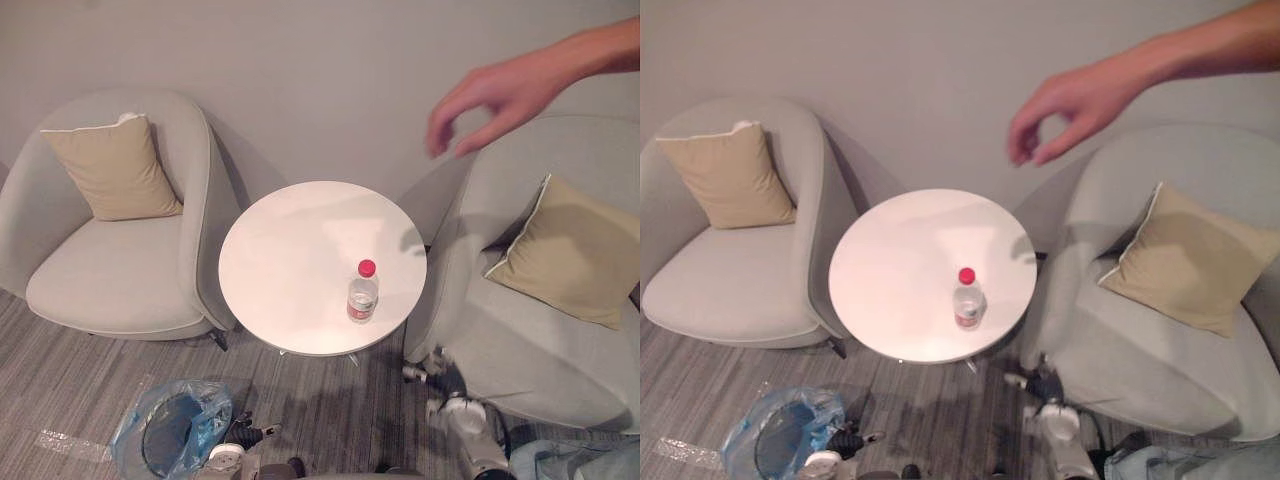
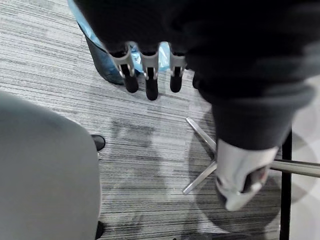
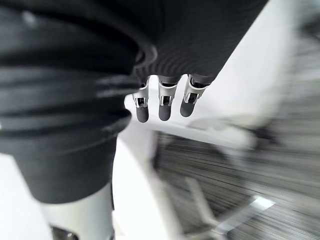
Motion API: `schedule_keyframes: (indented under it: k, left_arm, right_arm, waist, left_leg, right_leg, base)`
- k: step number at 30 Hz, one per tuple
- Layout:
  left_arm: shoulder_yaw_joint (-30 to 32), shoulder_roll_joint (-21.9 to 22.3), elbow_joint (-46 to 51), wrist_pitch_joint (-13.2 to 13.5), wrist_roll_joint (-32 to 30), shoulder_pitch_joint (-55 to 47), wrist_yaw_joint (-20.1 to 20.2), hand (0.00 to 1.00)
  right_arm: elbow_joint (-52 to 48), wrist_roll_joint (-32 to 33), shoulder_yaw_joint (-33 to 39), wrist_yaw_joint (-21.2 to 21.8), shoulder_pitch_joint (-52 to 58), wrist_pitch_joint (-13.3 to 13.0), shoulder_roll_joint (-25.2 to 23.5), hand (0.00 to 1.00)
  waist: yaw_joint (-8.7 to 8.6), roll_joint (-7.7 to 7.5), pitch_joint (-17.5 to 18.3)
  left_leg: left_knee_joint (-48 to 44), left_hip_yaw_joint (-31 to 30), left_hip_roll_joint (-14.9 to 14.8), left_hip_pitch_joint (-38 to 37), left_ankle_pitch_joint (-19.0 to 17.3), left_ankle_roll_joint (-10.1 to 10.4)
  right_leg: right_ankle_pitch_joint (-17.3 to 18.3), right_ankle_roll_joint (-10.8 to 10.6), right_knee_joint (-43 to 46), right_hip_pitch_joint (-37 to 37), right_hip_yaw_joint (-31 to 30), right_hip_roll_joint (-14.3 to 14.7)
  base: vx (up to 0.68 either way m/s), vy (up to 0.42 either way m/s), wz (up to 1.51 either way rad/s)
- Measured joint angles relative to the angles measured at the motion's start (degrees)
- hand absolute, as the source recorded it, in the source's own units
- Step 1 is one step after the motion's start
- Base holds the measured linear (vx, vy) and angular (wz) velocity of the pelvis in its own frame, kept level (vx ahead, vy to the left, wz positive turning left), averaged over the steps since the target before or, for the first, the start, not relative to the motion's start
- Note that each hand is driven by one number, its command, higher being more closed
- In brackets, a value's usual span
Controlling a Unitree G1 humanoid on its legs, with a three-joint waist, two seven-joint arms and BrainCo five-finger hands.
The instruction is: Gather rubbish on tea table into small bin, then transfer packed bag to large trash can.
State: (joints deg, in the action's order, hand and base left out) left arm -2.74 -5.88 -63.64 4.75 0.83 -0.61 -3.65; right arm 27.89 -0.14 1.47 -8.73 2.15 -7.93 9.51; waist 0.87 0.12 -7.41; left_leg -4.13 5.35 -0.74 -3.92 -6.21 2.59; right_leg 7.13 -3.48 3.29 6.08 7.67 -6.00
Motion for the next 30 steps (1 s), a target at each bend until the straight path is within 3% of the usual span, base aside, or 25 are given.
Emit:
schedule_keyframes:
  k: [8,12,19,30]
  left_arm:
    - [-0.6,0.1,0.1,1.1,-2.1,-0.1,0.2,0.0]
    - [-0.8,0.1,0.6,1.1,-3.0,-0.2,0.2,0.0]
    - [-1.6,0.1,1.2,1.2,-3.0,-0.4,0.1,0.0]
    - [-1.7,0.0,2.1,1.2,-3.3,-0.6,0.2,0.0]
  right_arm:
    - [-4.7,-6.7,-2.4,-1.0,0.2,-0.7,0.0,0.0]
    - [-6.7,-7.4,-4.2,-1.4,-0.6,-1.2,0.1,0.0]
    - [-6.6,-8.8,-6.7,-1.4,-1.7,-1.2,0.1,0.0]
    - [-6.4,-9.3,-6.7,-1.5,-1.8,-1.2,0.4,0.0]
  waist:
    - [0.1,-0.55,0.8]
    - [0.15,-0.61,0.8]
    - [0.65,-0.65,0.8]
    - [0.67,-0.63,0.8]
  left_leg:
    - [0.1,-1.4,0.4,2.0,0.5,-0.8]
    - [0.2,-2.7,0.6,2.1,1.0,-1.0]
    - [5.2,-5.4,0.6,1.6,5.2,-0.6]
    - [6.2,-5.7,0.5,1.6,6.0,-0.4]
  right_leg:
    - [-2.8,0.2,-3.7,0.2,0.6,0.1]
    - [-2.9,0.3,-3.6,0.5,1.3,0.0]
    - [-3.3,0.2,-3.6,-0.4,3.3,0.3]
    - [-3.7,0.1,-3.7,-1.0,3.2,0.5]
  base:
    - [-0.01,0.008,0.05]
    - [-0.07,-0.002,0.14]
    - [-0.09,-0.031,0.18]
    - [-0.04,-0.006,0.0]
